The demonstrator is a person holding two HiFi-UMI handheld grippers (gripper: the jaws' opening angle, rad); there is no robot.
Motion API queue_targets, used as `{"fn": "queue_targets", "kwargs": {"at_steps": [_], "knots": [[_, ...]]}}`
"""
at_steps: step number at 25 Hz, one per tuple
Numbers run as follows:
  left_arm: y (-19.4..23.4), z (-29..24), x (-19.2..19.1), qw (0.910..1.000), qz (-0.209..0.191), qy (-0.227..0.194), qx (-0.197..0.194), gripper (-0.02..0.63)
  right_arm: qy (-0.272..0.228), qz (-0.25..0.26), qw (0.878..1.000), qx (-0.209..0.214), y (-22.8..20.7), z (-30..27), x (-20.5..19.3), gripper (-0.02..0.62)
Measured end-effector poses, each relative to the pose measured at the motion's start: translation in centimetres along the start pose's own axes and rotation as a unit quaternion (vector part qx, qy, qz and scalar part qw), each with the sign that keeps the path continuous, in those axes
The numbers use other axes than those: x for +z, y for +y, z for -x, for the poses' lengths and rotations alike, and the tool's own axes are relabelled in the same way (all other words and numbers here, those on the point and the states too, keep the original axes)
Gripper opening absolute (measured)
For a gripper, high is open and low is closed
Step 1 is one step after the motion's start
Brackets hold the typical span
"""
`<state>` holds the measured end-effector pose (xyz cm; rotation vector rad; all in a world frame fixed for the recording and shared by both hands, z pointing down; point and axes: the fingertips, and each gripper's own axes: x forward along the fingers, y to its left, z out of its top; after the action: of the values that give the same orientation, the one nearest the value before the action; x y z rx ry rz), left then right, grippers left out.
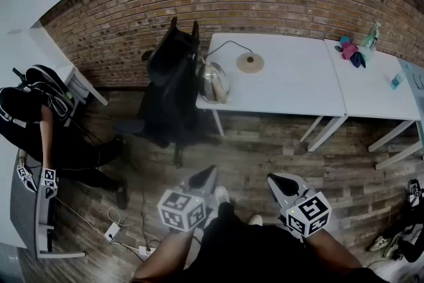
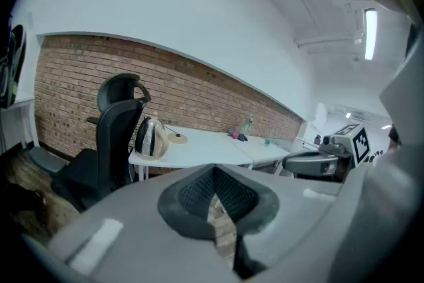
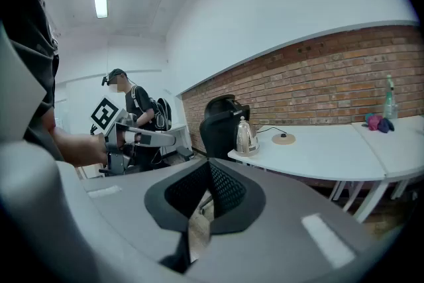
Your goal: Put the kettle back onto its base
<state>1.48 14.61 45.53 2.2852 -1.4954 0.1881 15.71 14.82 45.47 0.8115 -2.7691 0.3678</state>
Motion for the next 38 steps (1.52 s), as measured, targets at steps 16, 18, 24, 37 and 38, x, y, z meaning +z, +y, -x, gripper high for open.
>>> {"fn": "queue_targets", "kwargs": {"at_steps": [16,18,24,37,38], "knots": [[-0.31,-0.35,-0.57,0.9999,-0.002,0.015,0.000,0.000,-0.011,-0.030,0.998,0.046,0.80,-0.28,0.40,0.026],[-0.31,-0.46,-0.73,0.9998,-0.002,0.017,0.002,0.001,-0.015,-0.021,0.999,0.044,0.75,-0.29,0.56,0.026],[-0.16,-0.51,-0.87,0.9999,-0.002,0.015,0.007,0.000,-0.017,-0.017,0.999,0.034,0.30,-0.24,0.18,0.026],[-0.28,-0.47,-0.63,0.9999,-0.002,0.012,0.012,0.000,-0.019,-0.018,0.999,0.035,-0.05,-0.16,0.47,0.028],[-0.27,-0.47,-0.61,0.9998,-0.002,0.012,0.013,0.000,-0.018,-0.018,0.999,0.036,-0.07,-0.18,0.45,0.027]]}}
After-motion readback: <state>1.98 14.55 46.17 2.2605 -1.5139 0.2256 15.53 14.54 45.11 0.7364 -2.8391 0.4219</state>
